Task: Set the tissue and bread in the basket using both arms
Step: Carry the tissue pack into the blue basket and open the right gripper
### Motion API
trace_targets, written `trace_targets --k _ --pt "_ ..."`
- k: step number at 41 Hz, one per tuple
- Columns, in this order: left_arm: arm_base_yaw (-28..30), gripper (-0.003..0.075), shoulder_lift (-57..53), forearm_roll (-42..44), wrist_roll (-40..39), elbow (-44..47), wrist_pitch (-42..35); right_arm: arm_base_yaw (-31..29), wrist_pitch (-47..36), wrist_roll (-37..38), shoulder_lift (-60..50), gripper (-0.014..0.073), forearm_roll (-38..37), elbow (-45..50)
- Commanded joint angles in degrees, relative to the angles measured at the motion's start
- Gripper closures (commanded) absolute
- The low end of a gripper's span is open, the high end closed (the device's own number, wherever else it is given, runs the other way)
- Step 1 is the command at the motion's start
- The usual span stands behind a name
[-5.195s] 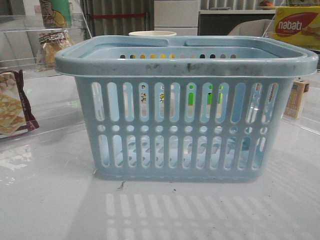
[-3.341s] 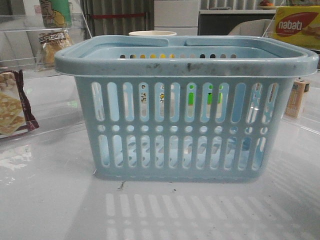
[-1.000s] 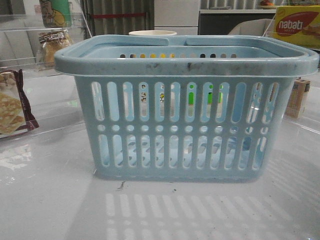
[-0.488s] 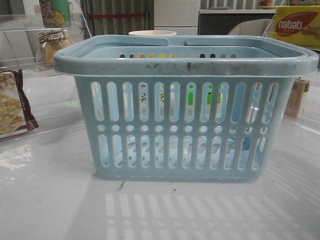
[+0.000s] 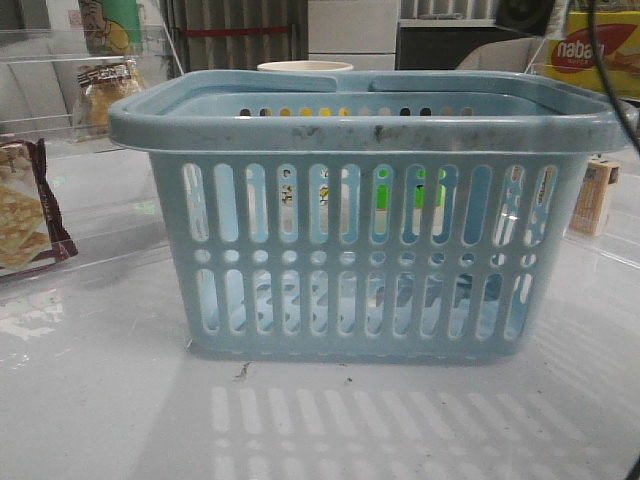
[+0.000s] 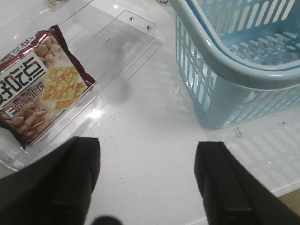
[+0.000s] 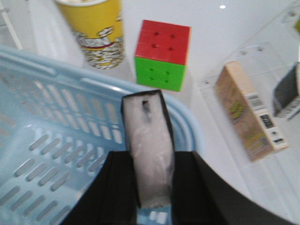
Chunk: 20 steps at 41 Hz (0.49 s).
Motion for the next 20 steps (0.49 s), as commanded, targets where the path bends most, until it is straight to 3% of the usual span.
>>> trace_targets --k 1,12,20 --pt "-0.5 0.0232 -0.1 -0.3 -0.1 -1.6 -4.0 3.3 -3.3 -0.5 -0.7 0.0419 0.2 -2.0" --pt "-0.5 0.0232 -0.1 -0.3 -0.1 -1.6 -4.0 8.6 -4.1 -0.5 5.2 0.0395 0.9 -2.0" --pt "-0.5 0.0232 -0.1 -0.3 -0.1 -1.6 -4.0 8.9 -5.1 -0.5 7.1 0.0128 1.3 -2.0"
